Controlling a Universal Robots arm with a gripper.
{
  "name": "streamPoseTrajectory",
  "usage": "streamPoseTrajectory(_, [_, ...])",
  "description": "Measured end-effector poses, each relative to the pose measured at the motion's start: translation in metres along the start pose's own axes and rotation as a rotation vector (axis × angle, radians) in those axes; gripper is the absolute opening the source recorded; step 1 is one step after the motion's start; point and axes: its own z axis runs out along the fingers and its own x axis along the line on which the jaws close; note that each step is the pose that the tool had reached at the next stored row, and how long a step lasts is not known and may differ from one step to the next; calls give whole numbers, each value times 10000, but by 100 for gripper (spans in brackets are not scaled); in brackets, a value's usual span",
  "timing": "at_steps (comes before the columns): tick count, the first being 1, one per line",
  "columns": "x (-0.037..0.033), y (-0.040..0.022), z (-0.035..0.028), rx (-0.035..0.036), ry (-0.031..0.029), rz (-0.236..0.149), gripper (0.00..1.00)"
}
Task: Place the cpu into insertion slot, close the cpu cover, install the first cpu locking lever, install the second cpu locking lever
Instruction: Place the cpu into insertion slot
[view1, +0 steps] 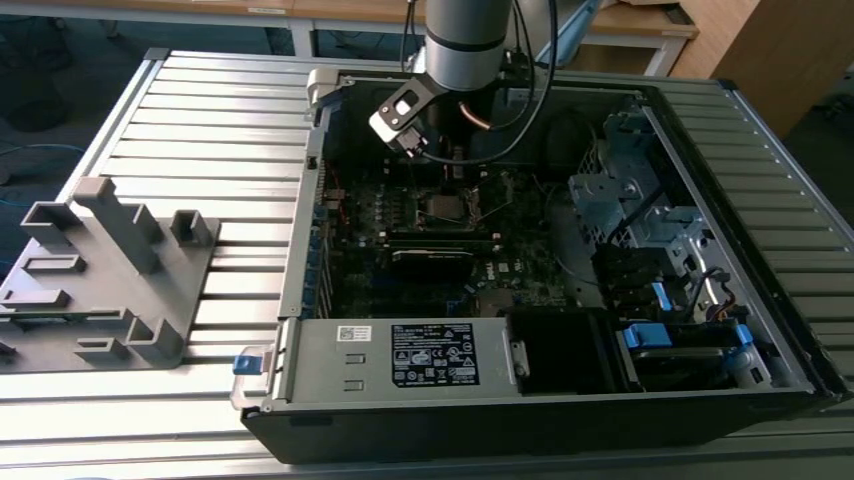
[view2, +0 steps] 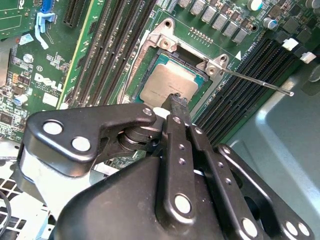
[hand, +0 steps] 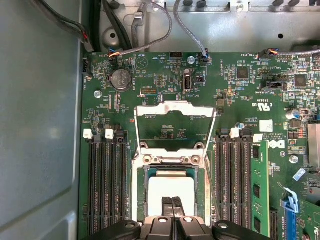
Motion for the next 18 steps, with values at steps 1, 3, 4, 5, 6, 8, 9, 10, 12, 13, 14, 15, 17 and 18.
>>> streamPoseTrajectory(1, [-1, 0, -5, 3, -4, 0, 11])
streamPoseTrajectory(3, [0, 1, -16, -1, 1, 0, 11])
streamPoseTrajectory(4, [1, 1, -26, 0, 0, 1, 11])
streamPoseTrajectory(5, [1, 1, -35, 0, 0, 1, 11])
streamPoseTrajectory(6, [1, 2, -44, 0, 1, 1, 11])
streamPoseTrajectory(8, [2, 3, -61, -1, 1, 1, 11])
streamPoseTrajectory(9, [2, 3, -68, -1, 2, 1, 11])
streamPoseTrajectory(10, [2, 3, -74, -1, 2, 0, 11])
streamPoseTrajectory(12, [2, 4, -93, 0, 1, 1, 11])
streamPoseTrajectory(13, [2, 5, -103, 0, 1, 0, 11])
streamPoseTrajectory(14, [3, 5, -112, 0, 1, 0, 11])
streamPoseTrajectory(15, [3, 5, -119, 0, 1, 1, 11])
streamPoseTrajectory(17, [3, 6, -125, -2, 4, 0, 11])
streamPoseTrajectory(18, [4, 6, -125, -3, 6, 0, 11])
